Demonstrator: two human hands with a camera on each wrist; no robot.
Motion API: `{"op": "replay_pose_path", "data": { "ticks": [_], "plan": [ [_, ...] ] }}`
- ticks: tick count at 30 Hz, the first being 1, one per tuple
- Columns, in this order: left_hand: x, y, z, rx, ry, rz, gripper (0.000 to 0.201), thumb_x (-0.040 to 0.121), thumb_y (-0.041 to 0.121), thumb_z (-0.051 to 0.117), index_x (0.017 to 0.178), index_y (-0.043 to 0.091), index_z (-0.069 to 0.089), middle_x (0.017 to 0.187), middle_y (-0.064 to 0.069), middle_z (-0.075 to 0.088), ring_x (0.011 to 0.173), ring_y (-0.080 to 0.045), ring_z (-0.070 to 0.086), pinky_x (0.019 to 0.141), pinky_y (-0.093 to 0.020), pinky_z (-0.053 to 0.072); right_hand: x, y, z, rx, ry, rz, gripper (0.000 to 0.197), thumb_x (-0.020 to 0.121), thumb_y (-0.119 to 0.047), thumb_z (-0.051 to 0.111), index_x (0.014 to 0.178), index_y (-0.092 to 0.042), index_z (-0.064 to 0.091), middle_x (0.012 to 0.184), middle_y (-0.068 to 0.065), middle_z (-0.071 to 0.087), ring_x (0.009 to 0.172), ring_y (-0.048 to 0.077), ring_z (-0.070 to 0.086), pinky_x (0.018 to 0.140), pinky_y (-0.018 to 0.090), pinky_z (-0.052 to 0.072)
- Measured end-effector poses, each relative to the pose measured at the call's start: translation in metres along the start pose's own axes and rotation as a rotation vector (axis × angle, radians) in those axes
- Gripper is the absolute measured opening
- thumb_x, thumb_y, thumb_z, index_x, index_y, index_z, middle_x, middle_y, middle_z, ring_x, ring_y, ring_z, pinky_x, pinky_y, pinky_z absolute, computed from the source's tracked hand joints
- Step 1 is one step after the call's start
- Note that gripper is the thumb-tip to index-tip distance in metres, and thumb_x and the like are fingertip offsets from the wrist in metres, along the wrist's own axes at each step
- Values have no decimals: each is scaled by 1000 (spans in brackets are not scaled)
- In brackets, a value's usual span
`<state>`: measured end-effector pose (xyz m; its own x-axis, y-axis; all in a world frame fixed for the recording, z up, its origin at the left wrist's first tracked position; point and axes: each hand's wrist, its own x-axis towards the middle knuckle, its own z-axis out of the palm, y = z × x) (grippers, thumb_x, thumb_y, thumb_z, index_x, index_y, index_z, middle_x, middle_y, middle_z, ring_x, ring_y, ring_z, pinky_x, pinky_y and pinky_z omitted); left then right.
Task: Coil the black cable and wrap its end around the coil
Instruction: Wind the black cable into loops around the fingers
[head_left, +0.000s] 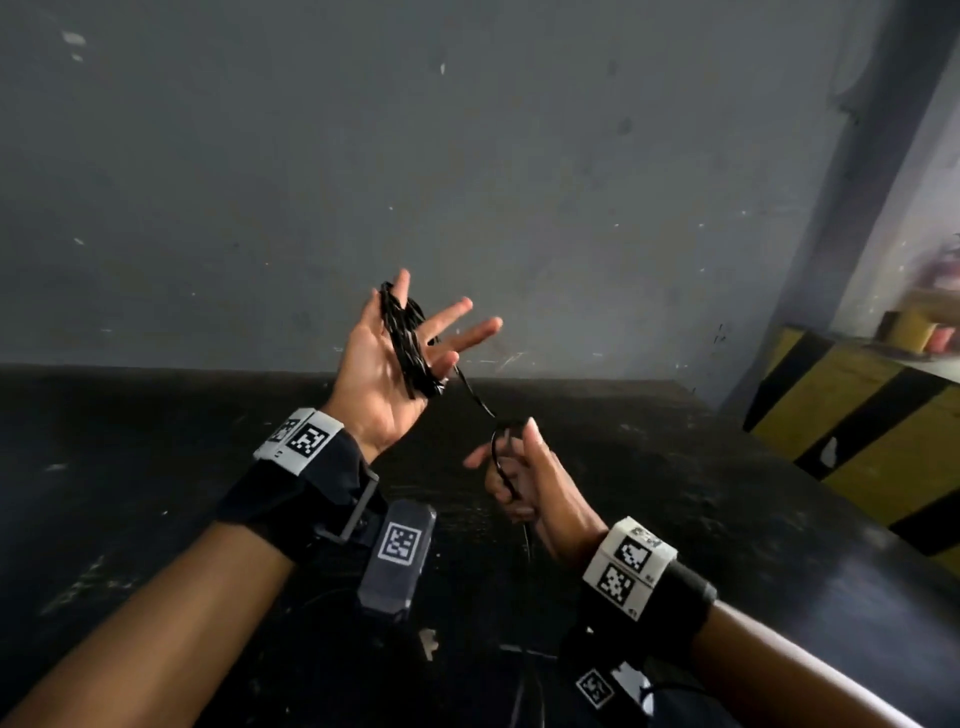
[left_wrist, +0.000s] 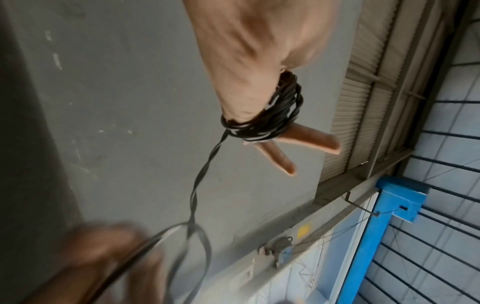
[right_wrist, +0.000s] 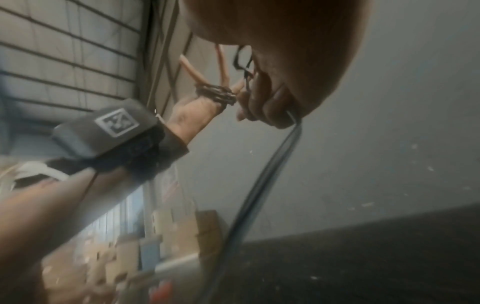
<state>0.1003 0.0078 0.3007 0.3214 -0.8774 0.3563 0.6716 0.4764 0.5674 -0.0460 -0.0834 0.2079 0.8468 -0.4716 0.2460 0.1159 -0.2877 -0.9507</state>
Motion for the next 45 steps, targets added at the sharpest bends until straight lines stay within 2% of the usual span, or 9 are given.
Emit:
{"op": "replay_pose_path", "data": {
  "ticks": [4,7,15,20,26,31,34,39,45],
  "plan": [
    [14,18,-12,85,84,94,44,96,54,28,139,48,30,150,-20,34,86,-45,70,43,-28,56,-22,4,10,-537,-99,-134,42,84,-50,60,80,-9,63,64,-6,55,57,2,50,56,22,43],
    [17,19,-32,270,191,138,48,96,56,24,143,52,18,157,-16,20,82,-37,73,49,-32,59,-35,-16,13,-614,-82,-247,36,94,-32,52,68,-10,64,48,-10,48,47,3,47,51,12,35],
    [16,-1,-66,277,444,200,50,99,51,22,146,47,5,159,-16,8,90,-41,65,64,-43,61,-48,-66,0,-1191,-295,-379,42,97,-45,30,68,-21,47,63,-5,53,54,14,51,55,26,40],
    [14,-10,-68,561,426,146,48,98,52,20,144,53,7,161,-6,4,110,-46,58,58,-43,61,-49,-86,-6,-1276,-36,-437,30,96,-40,36,107,-18,52,70,2,62,60,26,62,53,30,42],
    [4,-21,-77,770,384,89,46,94,58,23,139,61,10,162,1,3,109,-40,60,66,-49,59,-32,-93,-20,-1571,54,-611,40,92,-39,33,80,-13,61,77,3,60,45,25,58,38,28,42],
    [1,-19,-78,917,346,121,44,95,58,23,137,63,13,161,5,7,106,-34,62,73,-56,57,-31,-90,-24,-1482,-162,-312,32,97,-43,36,104,-18,55,89,-6,60,76,20,60,64,27,37],
    [-2,-18,-80,982,352,129,45,95,58,21,139,61,11,161,6,6,105,-32,62,73,-57,57,-33,-91,-19,-1456,-116,-374,24,96,-38,43,107,-18,46,71,-11,49,59,17,48,59,27,33],
    [-5,-18,-85,966,392,112,47,96,56,23,141,58,12,160,8,6,105,-33,62,67,-50,60,-33,-87,-15,-1515,-72,-622,20,89,-31,53,78,-15,56,68,-1,59,43,17,53,42,21,31],
    [-6,-12,-88,949,381,132,45,95,56,23,139,61,11,161,4,4,108,-34,61,74,-54,57,-40,-80,-8,-1464,-166,-532,20,91,-32,55,76,-19,57,63,-5,60,43,8,49,43,6,14]
  ]
}}
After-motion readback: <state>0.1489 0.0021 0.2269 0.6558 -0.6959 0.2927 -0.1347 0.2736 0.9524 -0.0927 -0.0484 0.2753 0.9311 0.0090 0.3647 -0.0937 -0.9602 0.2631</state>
